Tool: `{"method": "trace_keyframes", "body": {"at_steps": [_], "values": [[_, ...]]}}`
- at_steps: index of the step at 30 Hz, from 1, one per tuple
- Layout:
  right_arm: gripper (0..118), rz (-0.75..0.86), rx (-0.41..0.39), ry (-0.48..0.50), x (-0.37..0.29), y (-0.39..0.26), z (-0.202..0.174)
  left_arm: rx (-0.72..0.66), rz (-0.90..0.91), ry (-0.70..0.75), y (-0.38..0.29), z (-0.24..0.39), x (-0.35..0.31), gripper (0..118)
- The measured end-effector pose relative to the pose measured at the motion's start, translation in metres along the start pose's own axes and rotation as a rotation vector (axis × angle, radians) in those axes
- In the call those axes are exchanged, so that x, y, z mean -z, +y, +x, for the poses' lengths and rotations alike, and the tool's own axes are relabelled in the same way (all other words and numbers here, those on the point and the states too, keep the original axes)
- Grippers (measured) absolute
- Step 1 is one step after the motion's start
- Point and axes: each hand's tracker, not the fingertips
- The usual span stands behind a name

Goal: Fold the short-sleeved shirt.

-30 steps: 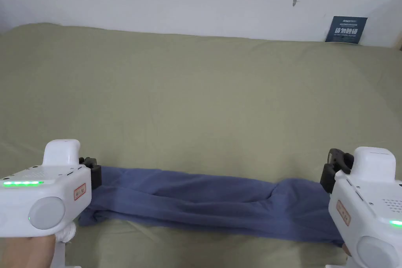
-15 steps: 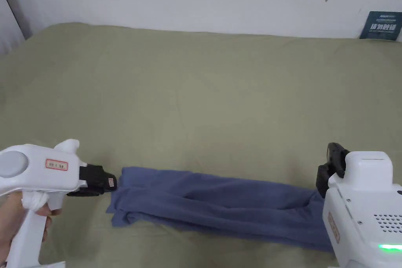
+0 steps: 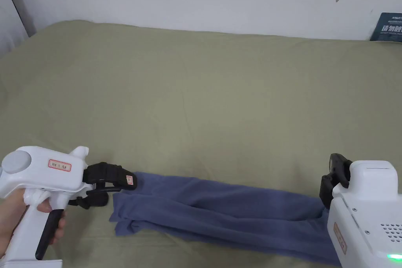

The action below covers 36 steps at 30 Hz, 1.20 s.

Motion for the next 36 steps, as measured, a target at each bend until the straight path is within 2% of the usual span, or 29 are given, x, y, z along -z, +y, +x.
{"method": "trace_keyframes", "body": {"at_steps": [6,9,11,12,13,15,16,19,26,36], "values": [[0,-0.012,-0.004,-0.002,0.001,0.0,0.004,-0.026,-0.042,-0.06,-0.002,0.003,0.034,108],[0,-0.02,-0.006,0.001,0.001,-0.001,0.006,-0.051,-0.041,-0.138,-0.003,0.006,0.04,109],[0,-0.021,-0.003,0.0,0.0,-0.001,0.006,-0.08,-0.051,-0.169,-0.009,0.007,0.045,103],[0,-0.023,-0.001,0.001,-0.001,-0.001,0.007,-0.079,-0.041,-0.141,-0.01,0.008,0.049,95],[0,-0.025,0.0,0.001,-0.001,-0.001,0.007,-0.072,-0.03,-0.102,-0.011,0.009,0.05,74],[0,-0.028,-0.003,0.005,-0.004,-0.001,0.009,-0.061,-0.018,0.009,-0.016,0.009,0.052,18],[0,-0.027,-0.005,0.005,-0.005,-0.001,0.009,-0.073,-0.022,-0.015,-0.017,0.007,0.053,15],[0,-0.021,-0.006,0.008,-0.01,0.001,0.011,-0.099,-0.007,-0.048,-0.019,0.007,0.044,10],[0,-0.009,0.015,0.007,-0.015,0.004,0.013,-0.09,0.037,-0.041,-0.031,0.014,0.006,9],[0,0.016,0.036,0.027,-0.027,0.01,0.015,-0.063,0.177,0.11,-0.04,0.015,-0.084,9]]}}
